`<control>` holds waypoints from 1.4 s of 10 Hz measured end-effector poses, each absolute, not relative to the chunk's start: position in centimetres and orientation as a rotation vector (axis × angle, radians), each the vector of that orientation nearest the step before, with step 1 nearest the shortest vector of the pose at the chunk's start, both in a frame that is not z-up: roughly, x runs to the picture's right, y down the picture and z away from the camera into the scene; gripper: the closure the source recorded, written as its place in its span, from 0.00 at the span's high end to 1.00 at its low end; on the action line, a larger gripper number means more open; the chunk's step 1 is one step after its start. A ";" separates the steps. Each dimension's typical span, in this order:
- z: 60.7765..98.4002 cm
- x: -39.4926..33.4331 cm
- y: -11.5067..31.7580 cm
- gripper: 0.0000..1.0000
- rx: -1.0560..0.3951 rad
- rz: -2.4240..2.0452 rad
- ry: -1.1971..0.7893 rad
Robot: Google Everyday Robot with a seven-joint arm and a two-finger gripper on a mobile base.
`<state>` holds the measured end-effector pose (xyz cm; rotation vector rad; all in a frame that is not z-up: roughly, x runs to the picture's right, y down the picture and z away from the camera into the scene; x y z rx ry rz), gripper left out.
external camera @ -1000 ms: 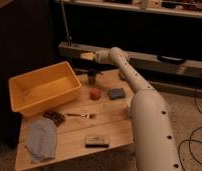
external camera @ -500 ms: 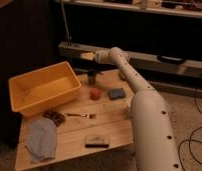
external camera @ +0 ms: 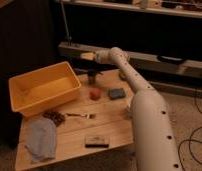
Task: Wipe tray with sponge
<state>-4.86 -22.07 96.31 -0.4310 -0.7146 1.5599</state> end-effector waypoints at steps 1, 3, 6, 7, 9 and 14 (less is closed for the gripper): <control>96.3 -4.9 -22.0 0.80 -0.431 1.559 -0.714; 95.5 -4.5 -21.9 0.80 -0.416 1.500 -0.669; 93.1 -0.5 -20.7 0.80 -0.388 1.341 -0.560; 92.0 1.3 -20.3 0.80 -0.382 1.313 -0.534; 90.2 4.5 -19.1 0.80 -0.415 1.229 -0.482; 86.0 6.4 -17.1 0.80 -0.586 0.887 -0.319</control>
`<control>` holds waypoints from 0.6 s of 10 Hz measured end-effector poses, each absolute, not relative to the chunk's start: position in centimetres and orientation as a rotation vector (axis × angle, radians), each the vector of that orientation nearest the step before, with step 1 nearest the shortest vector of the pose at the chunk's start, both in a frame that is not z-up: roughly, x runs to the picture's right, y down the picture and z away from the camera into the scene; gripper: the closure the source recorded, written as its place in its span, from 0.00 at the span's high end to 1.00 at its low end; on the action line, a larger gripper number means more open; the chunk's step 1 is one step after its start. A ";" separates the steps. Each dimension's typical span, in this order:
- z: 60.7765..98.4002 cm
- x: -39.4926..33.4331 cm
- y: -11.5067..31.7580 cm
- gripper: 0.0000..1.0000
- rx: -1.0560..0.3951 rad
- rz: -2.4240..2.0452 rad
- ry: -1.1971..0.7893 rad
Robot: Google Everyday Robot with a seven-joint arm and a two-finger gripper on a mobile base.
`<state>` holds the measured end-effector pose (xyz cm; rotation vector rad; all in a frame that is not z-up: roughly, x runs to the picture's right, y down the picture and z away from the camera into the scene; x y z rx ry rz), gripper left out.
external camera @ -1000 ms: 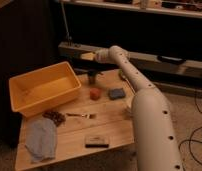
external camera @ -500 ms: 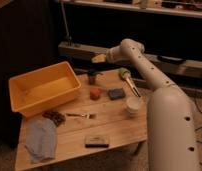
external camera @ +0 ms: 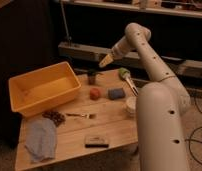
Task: Wipe tray with sponge
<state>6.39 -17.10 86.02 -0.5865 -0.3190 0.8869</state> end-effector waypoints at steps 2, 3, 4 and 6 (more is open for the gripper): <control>86.5 6.3 -17.1 0.80 -0.565 0.889 -0.319; 87.2 5.7 -16.8 0.80 -0.542 0.868 -0.304; 87.5 4.4 -16.1 0.80 -0.531 0.830 -0.299; 87.5 3.3 -12.7 0.80 -0.498 0.763 -0.269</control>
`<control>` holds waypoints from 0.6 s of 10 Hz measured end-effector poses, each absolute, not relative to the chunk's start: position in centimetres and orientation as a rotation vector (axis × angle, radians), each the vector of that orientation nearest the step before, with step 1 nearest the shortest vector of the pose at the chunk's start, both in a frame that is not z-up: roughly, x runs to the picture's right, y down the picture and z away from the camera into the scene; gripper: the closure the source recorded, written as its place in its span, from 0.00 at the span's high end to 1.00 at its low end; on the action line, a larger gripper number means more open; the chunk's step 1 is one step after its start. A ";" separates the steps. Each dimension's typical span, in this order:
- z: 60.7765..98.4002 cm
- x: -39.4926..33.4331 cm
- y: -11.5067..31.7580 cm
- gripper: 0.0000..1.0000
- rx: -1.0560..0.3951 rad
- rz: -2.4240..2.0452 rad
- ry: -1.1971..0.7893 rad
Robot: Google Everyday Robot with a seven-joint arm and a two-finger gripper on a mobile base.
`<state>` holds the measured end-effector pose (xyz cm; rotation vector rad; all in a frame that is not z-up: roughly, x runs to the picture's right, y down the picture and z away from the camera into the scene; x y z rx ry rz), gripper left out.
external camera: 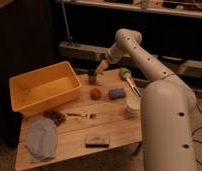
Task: Wipe tray with sponge
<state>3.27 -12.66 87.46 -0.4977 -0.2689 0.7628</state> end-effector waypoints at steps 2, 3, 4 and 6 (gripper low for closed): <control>87.1 2.3 -8.9 0.80 -0.485 0.715 -0.241; 87.4 2.8 -6.9 0.80 -0.471 0.695 -0.209; 87.7 3.5 -5.8 0.80 -0.461 0.693 -0.184; 88.8 4.5 -4.7 0.80 -0.458 0.691 -0.157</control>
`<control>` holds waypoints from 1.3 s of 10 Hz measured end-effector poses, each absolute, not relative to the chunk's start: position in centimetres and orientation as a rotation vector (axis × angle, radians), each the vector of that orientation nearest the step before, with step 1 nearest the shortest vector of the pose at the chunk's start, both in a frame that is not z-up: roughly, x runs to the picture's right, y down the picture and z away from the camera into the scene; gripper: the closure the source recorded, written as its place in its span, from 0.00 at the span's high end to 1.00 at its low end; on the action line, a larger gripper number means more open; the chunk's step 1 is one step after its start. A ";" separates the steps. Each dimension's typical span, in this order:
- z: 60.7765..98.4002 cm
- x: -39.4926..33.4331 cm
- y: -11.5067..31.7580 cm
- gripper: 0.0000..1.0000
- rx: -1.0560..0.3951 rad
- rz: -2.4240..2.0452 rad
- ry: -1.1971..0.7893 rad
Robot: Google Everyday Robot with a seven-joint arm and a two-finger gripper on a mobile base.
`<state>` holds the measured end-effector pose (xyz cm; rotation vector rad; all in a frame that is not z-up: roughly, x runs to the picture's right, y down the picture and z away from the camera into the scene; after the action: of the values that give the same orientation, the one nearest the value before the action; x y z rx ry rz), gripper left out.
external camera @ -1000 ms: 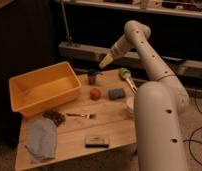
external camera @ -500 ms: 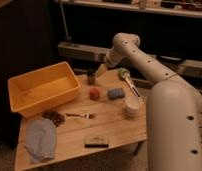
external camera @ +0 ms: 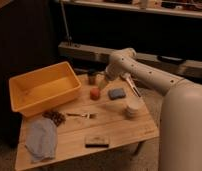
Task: Wipe tray with sponge
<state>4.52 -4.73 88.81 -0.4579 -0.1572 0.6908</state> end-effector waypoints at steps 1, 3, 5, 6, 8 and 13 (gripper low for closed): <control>89.5 5.6 -4.6 0.80 -0.453 0.691 -0.152; 91.0 8.2 -5.0 0.80 -0.452 0.688 -0.165; 92.7 9.2 -4.3 0.80 -0.460 0.669 -0.187; 93.5 9.6 -3.6 0.80 -0.465 0.660 -0.197; 94.5 9.5 -2.4 0.80 -0.486 0.631 -0.218; 95.8 9.3 0.6 0.80 -0.557 0.574 -0.237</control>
<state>9.32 0.63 95.85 -0.5573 -0.2374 0.5741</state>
